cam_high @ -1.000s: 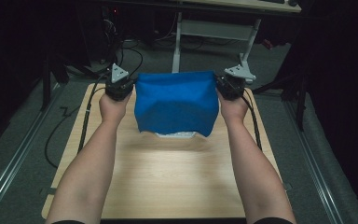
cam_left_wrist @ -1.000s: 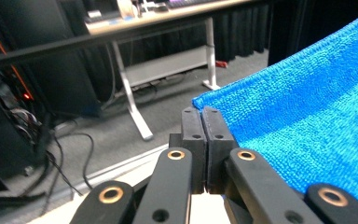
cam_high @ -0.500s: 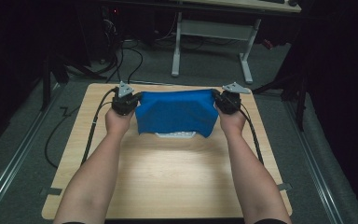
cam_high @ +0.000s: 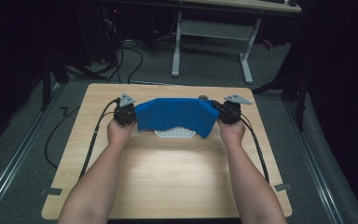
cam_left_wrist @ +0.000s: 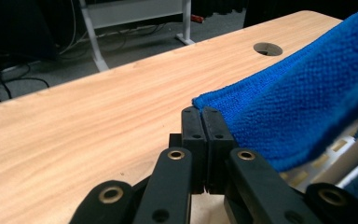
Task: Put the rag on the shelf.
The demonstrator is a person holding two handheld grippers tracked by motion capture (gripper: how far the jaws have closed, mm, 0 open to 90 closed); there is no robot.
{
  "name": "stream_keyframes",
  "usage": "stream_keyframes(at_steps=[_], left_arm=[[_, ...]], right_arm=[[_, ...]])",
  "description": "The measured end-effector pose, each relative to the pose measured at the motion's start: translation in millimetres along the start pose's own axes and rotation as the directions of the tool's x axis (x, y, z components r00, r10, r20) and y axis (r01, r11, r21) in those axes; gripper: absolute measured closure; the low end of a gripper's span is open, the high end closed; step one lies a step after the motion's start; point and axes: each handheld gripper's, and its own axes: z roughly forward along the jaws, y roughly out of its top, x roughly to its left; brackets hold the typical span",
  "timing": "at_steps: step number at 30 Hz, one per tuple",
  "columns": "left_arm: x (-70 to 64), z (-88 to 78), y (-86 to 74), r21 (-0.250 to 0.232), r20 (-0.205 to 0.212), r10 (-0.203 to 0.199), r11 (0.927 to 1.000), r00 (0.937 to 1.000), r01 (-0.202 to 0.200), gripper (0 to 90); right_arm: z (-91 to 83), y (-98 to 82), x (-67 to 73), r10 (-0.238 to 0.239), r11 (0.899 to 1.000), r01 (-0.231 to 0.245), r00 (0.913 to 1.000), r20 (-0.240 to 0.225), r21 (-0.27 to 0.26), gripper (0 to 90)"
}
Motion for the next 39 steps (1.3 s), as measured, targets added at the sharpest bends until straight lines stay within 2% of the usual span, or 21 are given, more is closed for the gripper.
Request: stream_keyframes(at_steps=[7, 12, 25, 30, 32, 34, 36, 39], left_arm=[[-2.6, 0.0, -11.0, 0.010, 0.009, -0.005, 0.9999, 0.9999, 0.005, 89.5], [-3.5, -0.1, -15.1, 0.012, 0.007, -0.013, 0.9998, 0.9999, 0.013, 89.4], [-4.8, 1.1, -20.0, 0.024, 0.011, -0.023, 0.9995, 0.9997, 0.023, 89.2], [-4.5, -0.1, -19.4, 0.017, 0.006, -0.027, 0.9995, 0.9996, 0.027, 89.0], [-4.2, -0.7, -18.7, 0.015, 0.002, -0.033, 0.9993, 0.9995, 0.033, 88.3], [-4.0, -1.4, -17.6, 0.007, -0.002, -0.051, 0.9987, 0.9987, 0.051, 84.5], [-4.3, -2.2, -16.5, 0.000, -0.020, -0.054, 0.9985, 0.9983, 0.054, 77.3], [-3.5, -3.3, -15.3, -0.006, -0.038, -0.062, 0.9981, 0.9973, 0.062, 69.6]], right_arm=[[-0.2, -7.1, 2.7, 0.003, 1.000, -0.003, 1.0000, 0.006, 0.004, 87.8], [2.5, -16.8, 3.6, 0.000, 1.000, 0.000, 0.9999, 0.011, 0.030, 87.7], [6.4, -24.5, 8.7, -0.024, 0.998, 0.023, 0.9996, 0.016, 0.059, 87.1], [6.7, -24.5, 8.9, -0.020, 0.998, 0.019, 0.9997, 0.017, 0.061, 86.3], [6.2, -23.6, 8.8, -0.013, 0.998, 0.012, 0.9997, 0.019, 0.061, 83.2], [5.5, -23.1, 7.6, -0.010, 0.998, 0.008, 0.9998, 0.020, 0.059, 78.7], [4.8, -22.4, 6.5, 0.006, 0.998, -0.008, 0.9996, 0.026, 0.065, 71.8], [3.2, -21.4, 4.3, 0.009, 0.998, -0.012, 0.9993, 0.037, 0.062, 67.0]])
